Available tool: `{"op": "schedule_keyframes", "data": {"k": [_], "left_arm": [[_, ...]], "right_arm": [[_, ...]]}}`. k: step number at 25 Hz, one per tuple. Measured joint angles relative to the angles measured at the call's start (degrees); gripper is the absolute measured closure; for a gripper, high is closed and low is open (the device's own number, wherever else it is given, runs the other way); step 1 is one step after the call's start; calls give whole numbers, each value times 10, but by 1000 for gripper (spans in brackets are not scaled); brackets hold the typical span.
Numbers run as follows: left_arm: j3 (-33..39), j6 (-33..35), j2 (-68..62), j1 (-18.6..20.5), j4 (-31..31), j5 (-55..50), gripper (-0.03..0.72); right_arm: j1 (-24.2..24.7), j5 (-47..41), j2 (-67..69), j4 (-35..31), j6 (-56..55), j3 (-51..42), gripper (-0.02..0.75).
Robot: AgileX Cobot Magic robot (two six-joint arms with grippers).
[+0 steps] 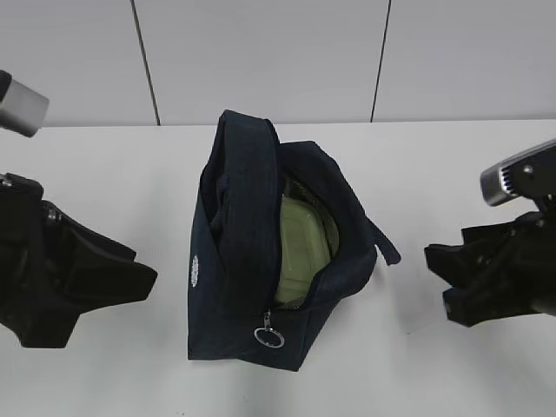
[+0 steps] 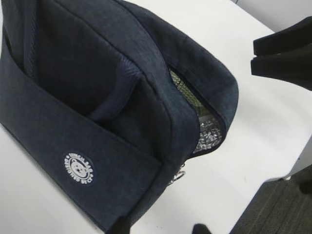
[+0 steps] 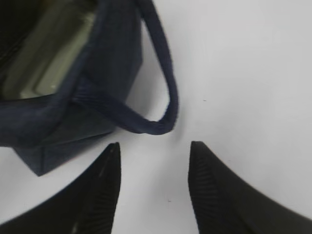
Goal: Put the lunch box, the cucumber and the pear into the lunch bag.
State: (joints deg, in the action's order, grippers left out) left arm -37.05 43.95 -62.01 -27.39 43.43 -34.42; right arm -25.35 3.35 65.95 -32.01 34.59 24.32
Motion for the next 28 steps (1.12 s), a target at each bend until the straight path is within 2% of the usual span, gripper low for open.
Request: {"op": "schedule_keyframes", "data": {"k": [4,9,13,14,15,18,23,28], "left_arm": [[-24,1,-1,0,-31,-1,449],[-37,1,-30,-11,-42,-2,442],[-37,1,-76,-66,-55,36,442],[-37,1,-76,-66,-55,36,442],[-37,1,-90,-93,-58,69,442],[-46,1,-112,-119,-59,99,440],[-73,1,-146,-125,-59,130,426],[-88,1,-177,-125,-49,138,409]], "right_arm": [[-57,-3,0,2,1,0,389],[-83,-33,0,-17,1,0,391],[-101,-41,0,-22,1,0,397],[-106,-41,0,-23,1,0,398],[-111,-41,0,-24,1,0,398],[-124,-41,0,-24,1,-1,398],[-147,-19,0,-24,1,-20,399],[-149,-9,0,-24,1,-24,400]]}}
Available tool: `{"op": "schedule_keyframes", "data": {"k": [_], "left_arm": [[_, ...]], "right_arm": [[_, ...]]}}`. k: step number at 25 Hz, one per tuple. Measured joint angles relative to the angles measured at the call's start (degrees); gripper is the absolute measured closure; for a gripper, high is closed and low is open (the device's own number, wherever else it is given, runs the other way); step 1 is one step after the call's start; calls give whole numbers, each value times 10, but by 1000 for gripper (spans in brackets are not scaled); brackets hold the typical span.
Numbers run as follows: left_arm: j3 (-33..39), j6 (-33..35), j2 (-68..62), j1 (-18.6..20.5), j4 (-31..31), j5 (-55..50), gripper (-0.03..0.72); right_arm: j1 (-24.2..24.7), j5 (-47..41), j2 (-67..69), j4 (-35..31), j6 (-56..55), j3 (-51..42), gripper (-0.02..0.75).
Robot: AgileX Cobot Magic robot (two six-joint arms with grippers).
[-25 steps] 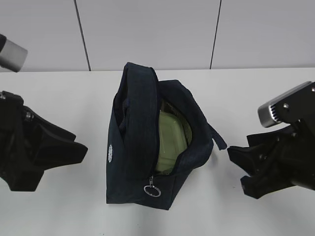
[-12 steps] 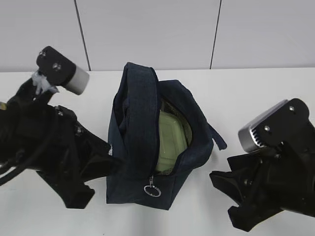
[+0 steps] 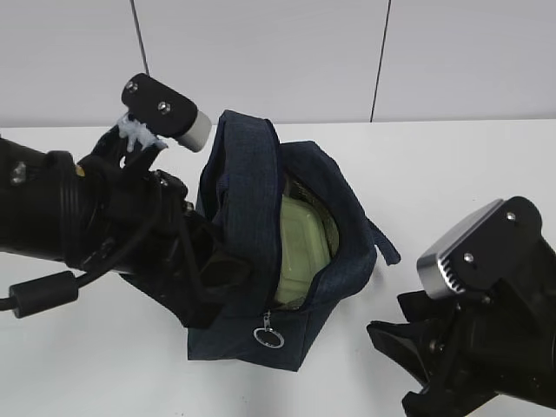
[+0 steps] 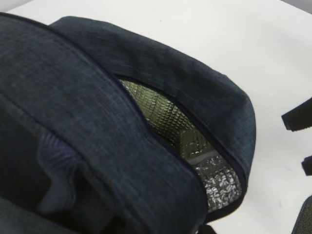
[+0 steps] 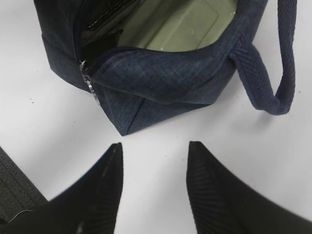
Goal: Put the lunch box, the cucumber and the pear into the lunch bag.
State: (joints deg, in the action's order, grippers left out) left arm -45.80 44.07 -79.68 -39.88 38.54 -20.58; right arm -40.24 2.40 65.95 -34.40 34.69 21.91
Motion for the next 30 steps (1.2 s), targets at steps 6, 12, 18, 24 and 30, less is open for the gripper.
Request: {"op": "schedule_keyframes", "data": {"k": [6,12,18,24,30], "left_arm": [[-1,0,-14,0,13,5,410],[-1,0,-48,0,22,22,440],[-1,0,-48,0,46,25,622],[-1,0,-48,0,72,29,678],[-1,0,-48,0,75,30,682]], "right_arm": [[0,13,0,6,0,0,400],[0,13,0,10,0,0,400],[0,7,0,10,0,0,401],[-28,-13,0,14,0,0,401],[-105,37,13,39,0,0,401]]}}
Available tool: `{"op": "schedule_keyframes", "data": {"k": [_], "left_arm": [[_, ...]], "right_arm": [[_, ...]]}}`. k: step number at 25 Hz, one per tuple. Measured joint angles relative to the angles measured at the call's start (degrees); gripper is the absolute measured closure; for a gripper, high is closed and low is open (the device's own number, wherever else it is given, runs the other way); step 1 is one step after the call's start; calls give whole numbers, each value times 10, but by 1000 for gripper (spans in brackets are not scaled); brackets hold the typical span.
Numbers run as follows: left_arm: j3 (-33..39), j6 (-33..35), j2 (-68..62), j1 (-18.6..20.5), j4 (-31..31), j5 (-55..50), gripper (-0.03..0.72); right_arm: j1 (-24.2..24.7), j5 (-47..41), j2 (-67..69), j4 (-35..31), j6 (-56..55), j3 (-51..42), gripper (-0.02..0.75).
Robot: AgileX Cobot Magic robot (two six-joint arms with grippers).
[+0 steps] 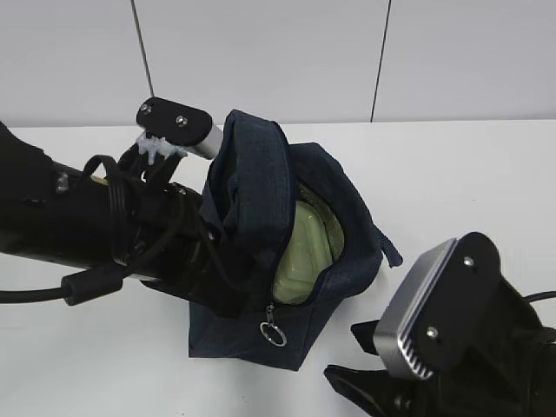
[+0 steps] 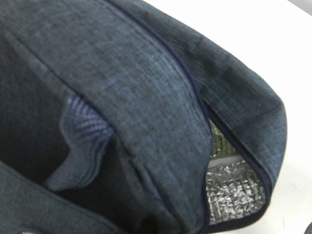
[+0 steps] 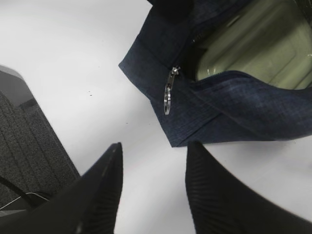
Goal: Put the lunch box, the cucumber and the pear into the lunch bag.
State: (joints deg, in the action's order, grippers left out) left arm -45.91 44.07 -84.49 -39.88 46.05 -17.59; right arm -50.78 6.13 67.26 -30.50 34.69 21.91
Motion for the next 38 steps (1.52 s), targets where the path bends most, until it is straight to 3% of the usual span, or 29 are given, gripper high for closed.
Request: {"op": "schedule_keyframes", "data": {"k": [6,11,18,26,29,38], "left_arm": [[0,0,0,0,6,1,682],[0,0,0,0,10,4,682],[0,0,0,0,11,12,682],[0,0,0,0,13,12,682],[0,0,0,0,13,12,683],[0,0,0,0,13,12,683]], "right_arm": [[-3,77,78,20,-22,0,401],[-4,171,141,167,-172,-2,401],[-4,264,211,227,-240,-6,401],[-4,329,271,238,-268,-6,425],[-4,338,278,238,-272,-6,471],[-4,349,279,207,-273,-6,486]]}}
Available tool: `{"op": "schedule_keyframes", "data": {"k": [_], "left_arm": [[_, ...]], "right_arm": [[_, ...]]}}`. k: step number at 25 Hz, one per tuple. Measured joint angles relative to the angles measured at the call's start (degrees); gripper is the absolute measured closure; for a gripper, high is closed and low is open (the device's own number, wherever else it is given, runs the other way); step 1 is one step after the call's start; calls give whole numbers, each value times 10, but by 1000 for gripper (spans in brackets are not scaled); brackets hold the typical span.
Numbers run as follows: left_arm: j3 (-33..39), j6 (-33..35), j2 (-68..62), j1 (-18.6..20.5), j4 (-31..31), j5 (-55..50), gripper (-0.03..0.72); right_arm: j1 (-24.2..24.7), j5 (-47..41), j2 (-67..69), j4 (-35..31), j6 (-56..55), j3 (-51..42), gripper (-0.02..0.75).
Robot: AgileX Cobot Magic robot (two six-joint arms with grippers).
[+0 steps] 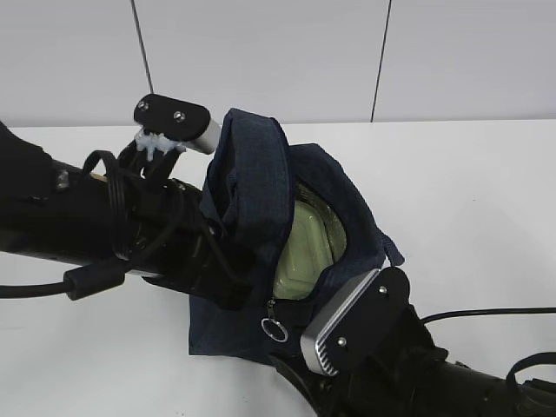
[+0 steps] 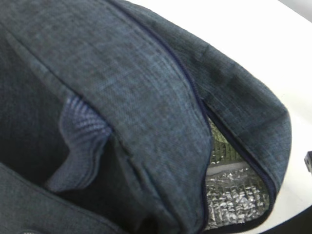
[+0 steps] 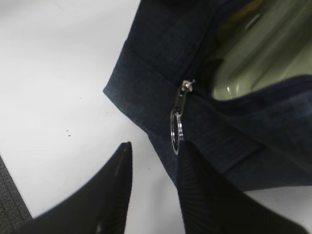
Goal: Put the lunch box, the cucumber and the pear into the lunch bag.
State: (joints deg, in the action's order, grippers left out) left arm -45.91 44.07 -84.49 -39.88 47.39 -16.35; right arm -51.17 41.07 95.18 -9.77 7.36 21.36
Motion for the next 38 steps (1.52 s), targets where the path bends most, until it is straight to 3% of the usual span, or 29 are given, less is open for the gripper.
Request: {"op": "schedule_keyframes", "data": {"k": [38], "left_arm": [[0,0,0,0,3,1,683]], "right_arm": [[0,21,41,-36,0,19,517]]}}
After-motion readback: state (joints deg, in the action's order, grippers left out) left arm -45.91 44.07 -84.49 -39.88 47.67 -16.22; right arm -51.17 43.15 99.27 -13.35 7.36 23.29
